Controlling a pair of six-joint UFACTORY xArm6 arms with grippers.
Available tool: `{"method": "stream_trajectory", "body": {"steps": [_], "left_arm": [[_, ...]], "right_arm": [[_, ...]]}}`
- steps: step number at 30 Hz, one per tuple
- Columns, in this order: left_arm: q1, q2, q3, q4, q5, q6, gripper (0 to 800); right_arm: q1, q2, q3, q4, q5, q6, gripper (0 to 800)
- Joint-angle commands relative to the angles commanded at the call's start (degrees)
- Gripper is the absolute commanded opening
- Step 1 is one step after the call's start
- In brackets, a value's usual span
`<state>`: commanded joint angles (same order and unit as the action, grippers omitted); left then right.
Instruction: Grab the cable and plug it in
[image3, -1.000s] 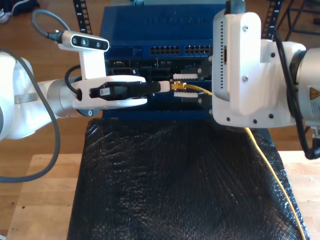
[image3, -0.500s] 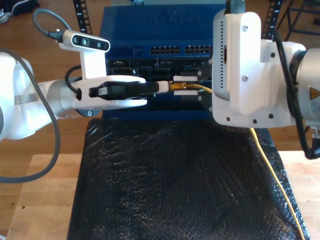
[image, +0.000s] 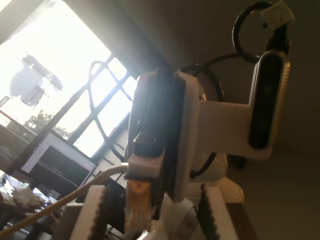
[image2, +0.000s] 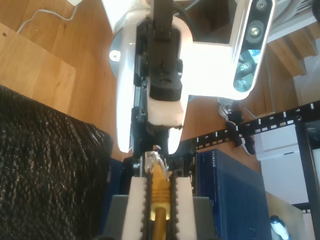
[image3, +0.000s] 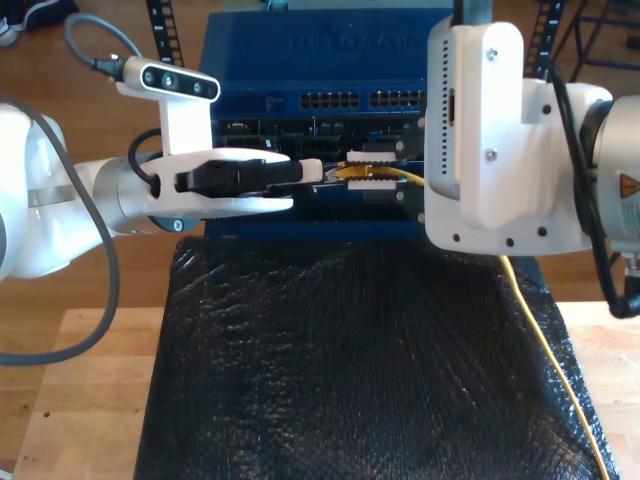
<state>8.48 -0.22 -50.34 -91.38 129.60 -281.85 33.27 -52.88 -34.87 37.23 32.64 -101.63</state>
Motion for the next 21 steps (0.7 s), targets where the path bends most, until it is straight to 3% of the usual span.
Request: {"method": "stream_trajectory", "body": {"steps": [6, 15, 21], "left_arm": [[0.2, -0.4, -0.3, 0.1, -0.8, -0.2, 787], [5.9, -1.0, -4.6, 0.8, -8.1, 0.4, 794], [9.3, -1.0, -8.5, 8.8, -10.9, 0.4, 795]], "right_arm": [[-0.1, 0.6, -0.1, 0.1, 0.0, 1.3, 2], [-0.4, 4.2, -2.5, 0.1, 0.0, 4.6, 2], [-0.7, 7.6, -4.4, 0.0, 0.1, 5.9, 2]]}}
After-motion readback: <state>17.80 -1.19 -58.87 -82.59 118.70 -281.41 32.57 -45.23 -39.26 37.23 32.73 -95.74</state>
